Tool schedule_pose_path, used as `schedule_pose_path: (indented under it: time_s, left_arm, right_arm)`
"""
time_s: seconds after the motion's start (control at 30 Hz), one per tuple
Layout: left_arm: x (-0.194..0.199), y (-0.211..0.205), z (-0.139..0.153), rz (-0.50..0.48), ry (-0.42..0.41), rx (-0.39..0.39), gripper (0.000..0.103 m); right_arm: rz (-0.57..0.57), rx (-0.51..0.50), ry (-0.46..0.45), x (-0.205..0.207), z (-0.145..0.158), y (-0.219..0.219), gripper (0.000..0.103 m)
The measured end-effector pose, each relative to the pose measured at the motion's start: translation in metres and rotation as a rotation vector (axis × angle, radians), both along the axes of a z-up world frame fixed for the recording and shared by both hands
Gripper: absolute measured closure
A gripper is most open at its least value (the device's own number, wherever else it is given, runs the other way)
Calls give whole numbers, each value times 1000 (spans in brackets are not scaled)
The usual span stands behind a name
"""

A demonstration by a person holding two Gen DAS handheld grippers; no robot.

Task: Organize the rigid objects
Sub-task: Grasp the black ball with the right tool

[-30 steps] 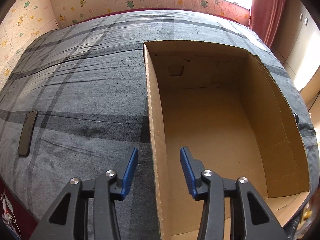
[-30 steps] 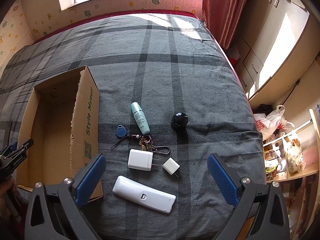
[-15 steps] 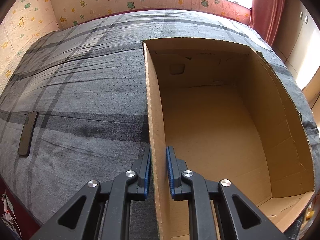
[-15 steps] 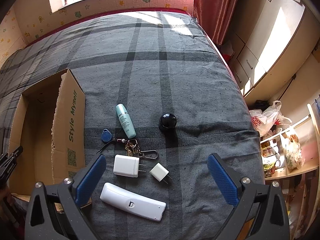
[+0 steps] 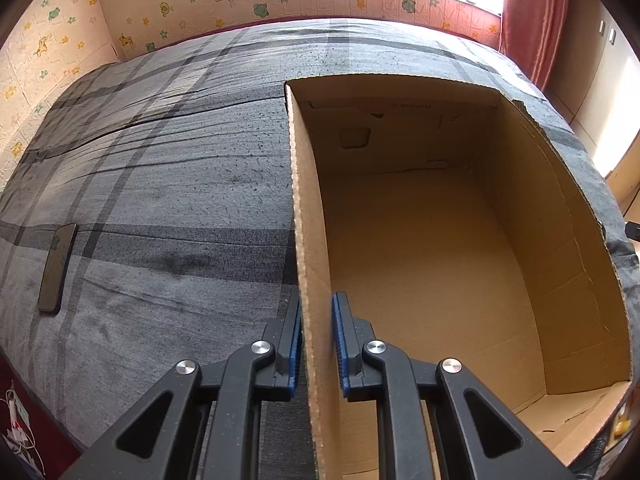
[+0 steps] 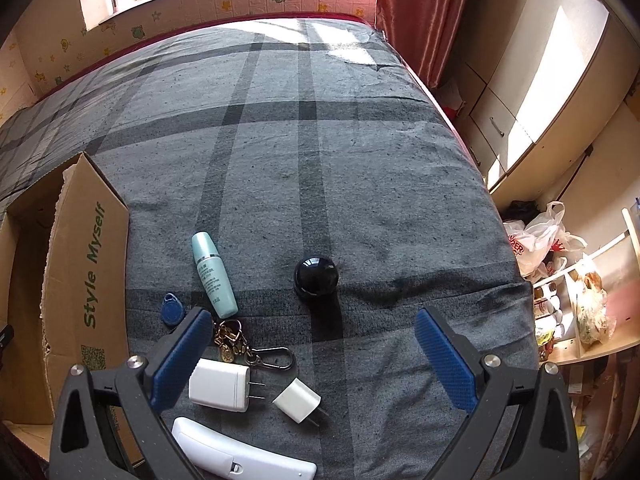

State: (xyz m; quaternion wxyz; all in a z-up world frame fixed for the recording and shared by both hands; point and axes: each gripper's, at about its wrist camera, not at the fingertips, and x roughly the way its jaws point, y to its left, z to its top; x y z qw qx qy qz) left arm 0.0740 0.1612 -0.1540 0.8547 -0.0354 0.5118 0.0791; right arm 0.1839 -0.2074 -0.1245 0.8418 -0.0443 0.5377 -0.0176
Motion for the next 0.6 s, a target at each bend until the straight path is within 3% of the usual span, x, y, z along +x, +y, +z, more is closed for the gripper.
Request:
schedule_pose_path:
  time_s: [0.5, 0.6]
  left_arm:
    - [1, 2, -1, 4, 5, -9, 88]
    - [2, 0, -1, 1, 9, 3, 88]
  right_arm:
    - [-1, 18, 50, 40, -53, -11, 1]
    - [-18, 21, 58, 45, -61, -15, 5]
